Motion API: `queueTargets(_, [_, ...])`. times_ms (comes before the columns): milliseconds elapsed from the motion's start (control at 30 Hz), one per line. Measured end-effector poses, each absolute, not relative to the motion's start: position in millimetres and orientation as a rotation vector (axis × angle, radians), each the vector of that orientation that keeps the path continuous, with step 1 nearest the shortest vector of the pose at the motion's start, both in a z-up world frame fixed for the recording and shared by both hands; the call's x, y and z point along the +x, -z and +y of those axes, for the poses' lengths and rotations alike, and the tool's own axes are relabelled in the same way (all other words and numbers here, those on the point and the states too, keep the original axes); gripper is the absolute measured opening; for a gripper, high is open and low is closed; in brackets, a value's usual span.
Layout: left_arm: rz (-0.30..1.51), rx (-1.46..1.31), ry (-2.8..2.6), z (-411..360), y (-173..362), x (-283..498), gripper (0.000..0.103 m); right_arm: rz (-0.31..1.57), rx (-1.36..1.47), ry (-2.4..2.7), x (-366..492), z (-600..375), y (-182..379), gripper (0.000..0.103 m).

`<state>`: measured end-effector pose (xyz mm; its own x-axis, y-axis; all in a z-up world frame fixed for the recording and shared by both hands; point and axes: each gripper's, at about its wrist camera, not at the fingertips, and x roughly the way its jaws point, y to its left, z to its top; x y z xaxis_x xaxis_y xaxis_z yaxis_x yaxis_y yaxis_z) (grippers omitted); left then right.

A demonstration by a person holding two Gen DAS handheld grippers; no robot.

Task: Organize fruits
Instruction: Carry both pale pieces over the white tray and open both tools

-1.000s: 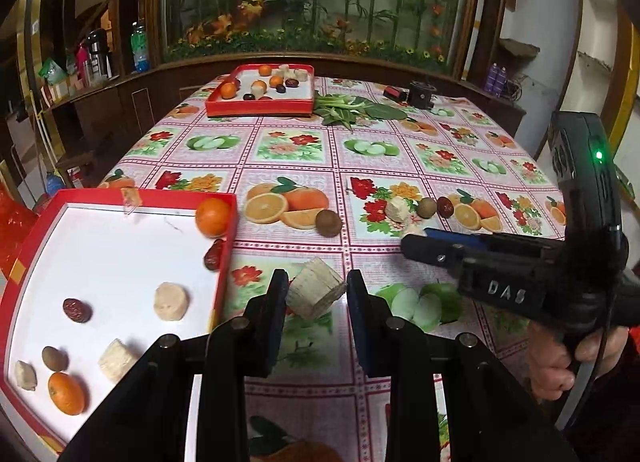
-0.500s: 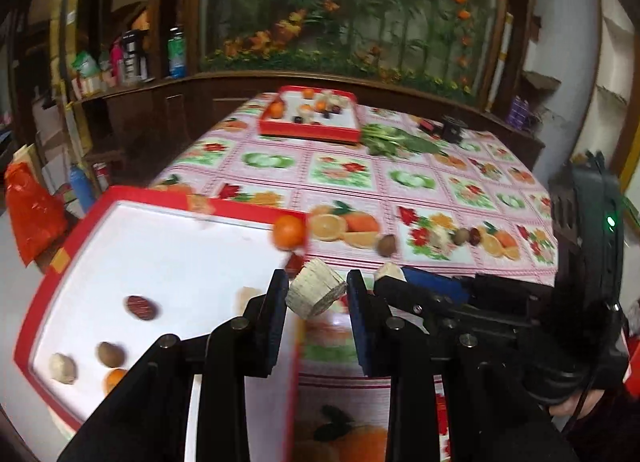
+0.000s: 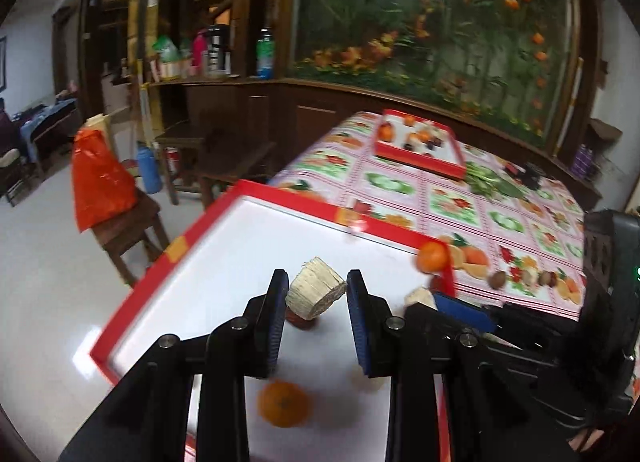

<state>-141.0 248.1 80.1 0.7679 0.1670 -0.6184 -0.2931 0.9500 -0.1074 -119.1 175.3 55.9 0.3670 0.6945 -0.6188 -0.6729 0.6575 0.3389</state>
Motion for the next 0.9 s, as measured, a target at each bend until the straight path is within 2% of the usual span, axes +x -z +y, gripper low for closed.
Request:
queueTargets(300, [0.679, -0.199, -0.304, 263.9, -66.2, -134.5, 0.029, 0.812, -0.01, -0.886, -124.6, 181.7, -49.3, 0.026])
queueTargets(900, [0.761, -0.105, -0.302, 243.5, -52.9, -121.4, 0.029, 0.859, 0.028, -0.87, -115.8, 176.9, -42.7, 0.026])
